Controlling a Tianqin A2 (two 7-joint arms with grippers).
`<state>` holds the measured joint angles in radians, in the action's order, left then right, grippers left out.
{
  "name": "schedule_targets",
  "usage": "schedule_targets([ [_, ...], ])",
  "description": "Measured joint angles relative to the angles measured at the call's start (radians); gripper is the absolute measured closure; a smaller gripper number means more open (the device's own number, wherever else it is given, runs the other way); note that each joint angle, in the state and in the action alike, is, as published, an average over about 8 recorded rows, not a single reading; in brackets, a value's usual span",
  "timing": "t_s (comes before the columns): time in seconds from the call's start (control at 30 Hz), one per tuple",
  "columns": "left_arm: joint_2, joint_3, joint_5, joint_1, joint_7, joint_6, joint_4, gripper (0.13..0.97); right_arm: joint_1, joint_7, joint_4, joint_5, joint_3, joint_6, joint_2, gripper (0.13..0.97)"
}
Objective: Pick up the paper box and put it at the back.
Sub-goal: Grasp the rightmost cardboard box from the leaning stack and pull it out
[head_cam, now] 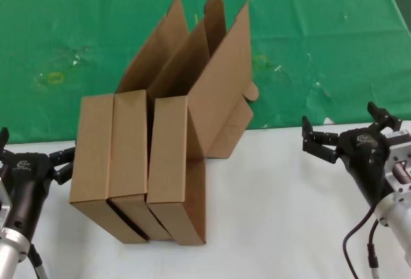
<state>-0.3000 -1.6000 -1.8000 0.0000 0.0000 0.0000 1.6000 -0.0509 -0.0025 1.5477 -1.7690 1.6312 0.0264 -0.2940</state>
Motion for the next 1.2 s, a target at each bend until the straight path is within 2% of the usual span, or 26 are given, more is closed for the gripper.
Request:
schedule_targets([
  [1.03, 0.000, 0.000, 0.000, 0.000, 0.000, 0.000, 0.000, 0.136, 0.000, 0.000, 0.000, 0.000, 0.000, 0.000, 0.000, 0.129],
  [1.2, 0.000, 0.000, 0.000, 0.000, 0.000, 0.000, 0.000, 0.177, 0.000, 0.000, 0.000, 0.000, 0.000, 0.000, 0.000, 0.129],
])
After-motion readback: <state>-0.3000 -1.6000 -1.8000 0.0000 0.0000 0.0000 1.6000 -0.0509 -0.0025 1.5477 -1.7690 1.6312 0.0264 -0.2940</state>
